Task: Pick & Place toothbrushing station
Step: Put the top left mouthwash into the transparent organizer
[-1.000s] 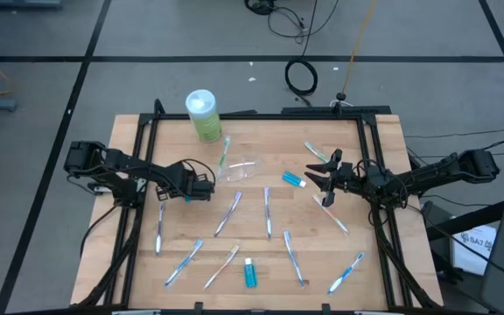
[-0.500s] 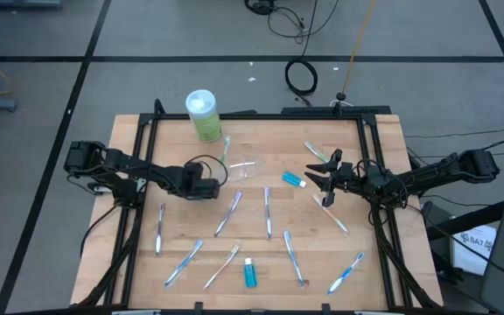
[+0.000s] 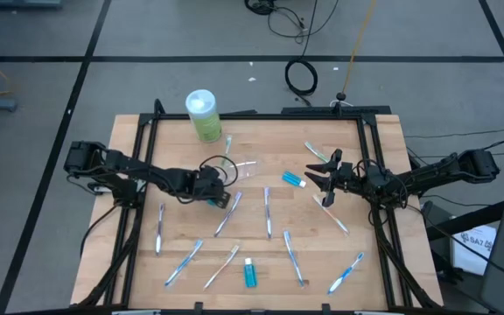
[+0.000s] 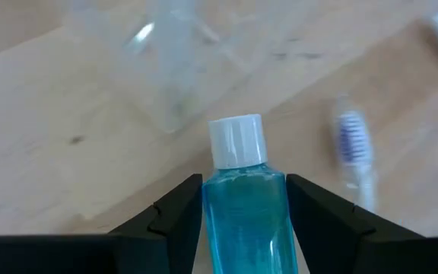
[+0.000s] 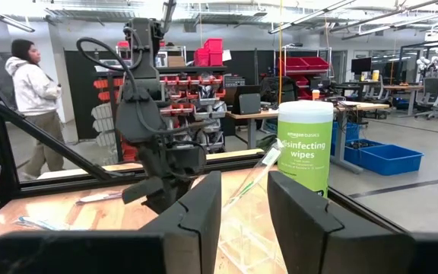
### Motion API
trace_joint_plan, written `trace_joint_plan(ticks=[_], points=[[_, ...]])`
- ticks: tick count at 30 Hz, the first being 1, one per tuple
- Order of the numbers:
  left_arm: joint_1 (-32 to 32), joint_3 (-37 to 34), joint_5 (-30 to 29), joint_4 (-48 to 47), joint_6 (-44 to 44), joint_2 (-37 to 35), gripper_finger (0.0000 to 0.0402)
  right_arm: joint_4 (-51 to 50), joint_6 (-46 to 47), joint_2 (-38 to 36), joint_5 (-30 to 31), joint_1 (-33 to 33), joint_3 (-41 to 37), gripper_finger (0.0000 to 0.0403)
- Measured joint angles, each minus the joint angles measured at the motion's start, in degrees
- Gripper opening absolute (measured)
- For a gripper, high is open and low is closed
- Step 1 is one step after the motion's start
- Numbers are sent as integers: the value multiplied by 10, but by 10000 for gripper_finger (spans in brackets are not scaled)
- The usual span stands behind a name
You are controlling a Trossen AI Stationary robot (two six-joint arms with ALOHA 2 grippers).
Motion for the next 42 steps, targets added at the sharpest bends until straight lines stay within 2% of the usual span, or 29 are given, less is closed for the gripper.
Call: trace_joint_plan(ticks=[5,9,12,19,22,25,35,42], points=[[-14,0,-2,71,20,0,186,0,0,0,0,0,0,100],[-21,0,-5,164,55,0,186,0,0,0,0,0,0,100],[-23,0,-36,240,98,0,186,0,0,0,0,0,0,100],[-20,0,-158,409,287,0,186,0,0,0,0,0,0,100],[-19,0,-241,444,358,0,186,0,0,0,0,0,0,100],[-8,0,-301,452,384,0,186,0,0,0,0,0,0,100],[34,1,-277,419,391,13,186,0,0,0,0,0,0,100],[45,1,-272,453,431,89,186,3,0,0,0,0,0,100]])
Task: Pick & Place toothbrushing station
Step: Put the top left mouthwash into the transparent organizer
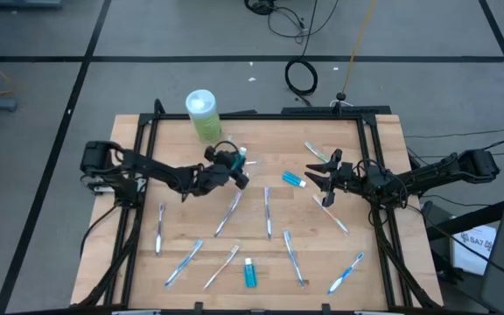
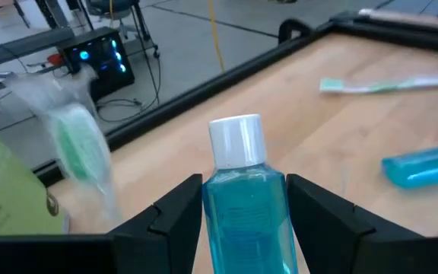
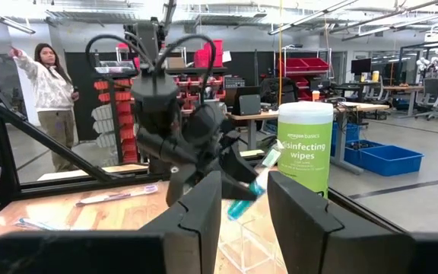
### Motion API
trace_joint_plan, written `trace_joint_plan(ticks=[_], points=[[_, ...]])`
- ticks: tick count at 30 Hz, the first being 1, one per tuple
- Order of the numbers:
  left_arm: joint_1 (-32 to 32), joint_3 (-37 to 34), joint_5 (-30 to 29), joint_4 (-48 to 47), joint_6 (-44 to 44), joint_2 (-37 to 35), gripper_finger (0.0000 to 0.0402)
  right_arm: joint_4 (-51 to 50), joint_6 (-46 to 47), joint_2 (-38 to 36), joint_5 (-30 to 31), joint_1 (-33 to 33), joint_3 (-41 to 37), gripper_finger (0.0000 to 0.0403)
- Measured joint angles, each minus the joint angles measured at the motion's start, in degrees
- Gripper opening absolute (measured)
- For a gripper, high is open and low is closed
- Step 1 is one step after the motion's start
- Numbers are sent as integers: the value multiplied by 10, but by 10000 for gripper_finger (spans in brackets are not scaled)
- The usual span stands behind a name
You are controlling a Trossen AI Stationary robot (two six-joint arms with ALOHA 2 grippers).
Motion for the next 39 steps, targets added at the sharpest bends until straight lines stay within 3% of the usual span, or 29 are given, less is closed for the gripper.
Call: trace_joint_plan(ticks=[18,27,39], points=[[3,0,-28,48,49,59,186,1,0,0,0,0,0,100],[3,0,20,57,76,59,186,1,0,0,0,0,0,100],[12,0,29,57,61,59,187,1,0,0,0,0,0,100]])
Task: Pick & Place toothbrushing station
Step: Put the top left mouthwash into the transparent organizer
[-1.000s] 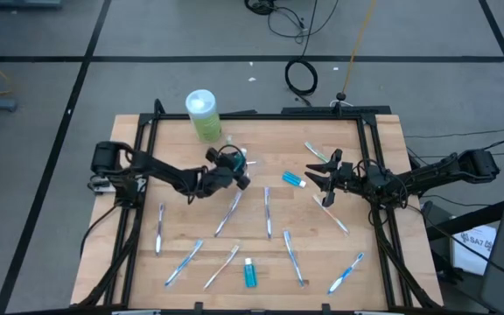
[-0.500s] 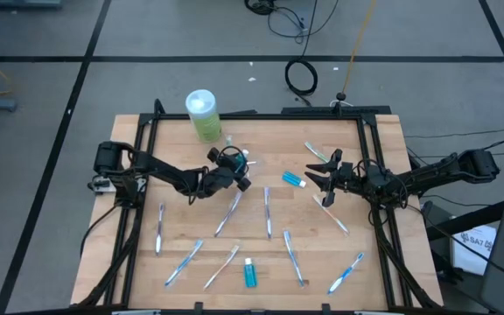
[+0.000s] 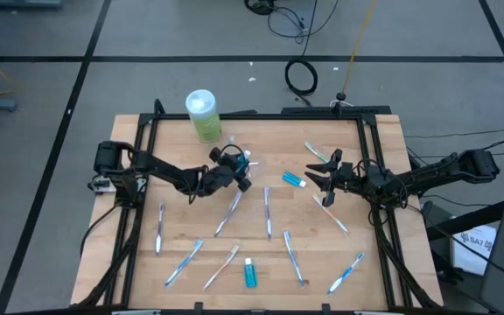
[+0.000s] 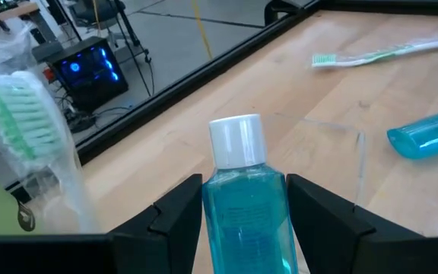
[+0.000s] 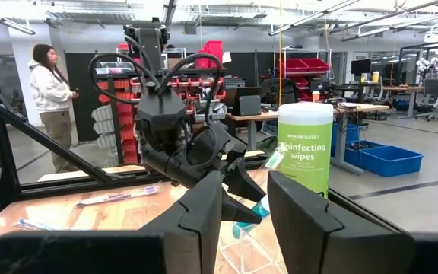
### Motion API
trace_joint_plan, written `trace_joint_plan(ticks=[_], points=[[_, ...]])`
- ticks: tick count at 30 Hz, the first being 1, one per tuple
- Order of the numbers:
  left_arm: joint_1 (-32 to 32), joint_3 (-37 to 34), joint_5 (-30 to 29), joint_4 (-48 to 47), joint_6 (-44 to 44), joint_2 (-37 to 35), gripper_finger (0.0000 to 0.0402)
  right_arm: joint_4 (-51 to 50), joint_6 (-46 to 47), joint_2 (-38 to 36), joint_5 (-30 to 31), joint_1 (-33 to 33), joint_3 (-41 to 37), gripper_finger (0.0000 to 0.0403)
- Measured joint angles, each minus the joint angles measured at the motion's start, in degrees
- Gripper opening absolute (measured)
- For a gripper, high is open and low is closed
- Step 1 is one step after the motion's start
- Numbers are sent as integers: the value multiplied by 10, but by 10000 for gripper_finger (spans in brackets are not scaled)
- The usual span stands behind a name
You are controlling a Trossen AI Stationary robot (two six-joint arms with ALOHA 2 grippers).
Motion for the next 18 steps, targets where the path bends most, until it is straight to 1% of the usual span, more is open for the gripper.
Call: trace_joint_plan(ticks=[3,6,12,15,18], points=[[8,0,22,-1,-27,0,187,0,0,0,0,0,0,100],[17,0,49,1,-32,-1,187,0,0,0,0,0,0,100],[23,0,61,1,-37,-1,187,0,0,0,0,0,0,100],[23,0,61,1,-37,-1,198,0,0,0,0,0,0,100],[23,0,60,0,-38,-1,219,0,0,0,0,0,0,100]])
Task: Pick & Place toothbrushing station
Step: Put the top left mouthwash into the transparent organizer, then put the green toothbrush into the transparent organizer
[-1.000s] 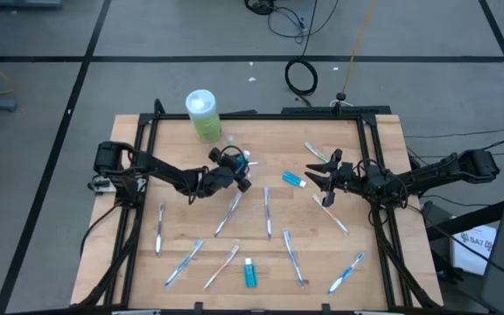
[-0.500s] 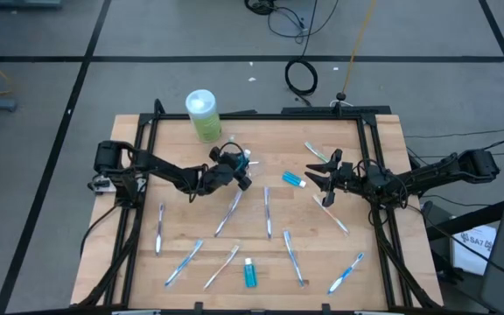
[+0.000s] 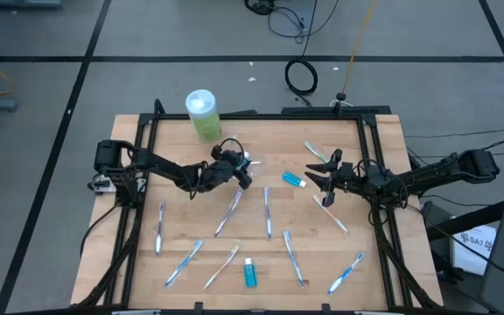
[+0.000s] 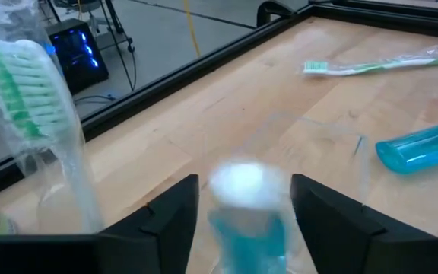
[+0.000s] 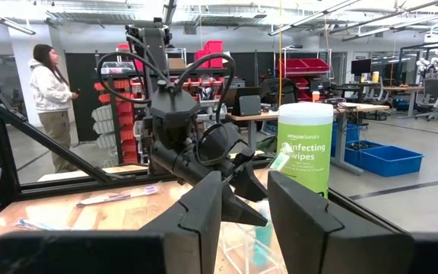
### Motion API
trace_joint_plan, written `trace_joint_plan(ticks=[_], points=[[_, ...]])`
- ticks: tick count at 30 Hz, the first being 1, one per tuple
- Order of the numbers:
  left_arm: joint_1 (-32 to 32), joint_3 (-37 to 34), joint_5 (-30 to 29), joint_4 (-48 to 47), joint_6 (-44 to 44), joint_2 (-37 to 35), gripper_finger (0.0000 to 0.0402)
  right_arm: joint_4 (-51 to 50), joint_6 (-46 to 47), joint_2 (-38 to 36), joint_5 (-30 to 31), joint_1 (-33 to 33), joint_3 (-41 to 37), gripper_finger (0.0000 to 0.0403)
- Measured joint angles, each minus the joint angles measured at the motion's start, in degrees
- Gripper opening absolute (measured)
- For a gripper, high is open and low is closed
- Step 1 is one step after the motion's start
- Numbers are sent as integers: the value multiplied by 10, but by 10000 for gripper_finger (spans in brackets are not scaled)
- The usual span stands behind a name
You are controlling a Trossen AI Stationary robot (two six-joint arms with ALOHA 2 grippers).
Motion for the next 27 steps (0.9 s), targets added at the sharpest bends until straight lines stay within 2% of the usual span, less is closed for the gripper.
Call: trace_joint_plan(ticks=[6,20,27], points=[[0,0,-1,0,2,0,249,0,0,0,0,0,0,100],[0,-1,3,11,5,-3,250,0,0,0,0,0,0,100],[-6,-1,6,-7,12,-48,250,0,0,0,0,0,0,100]])
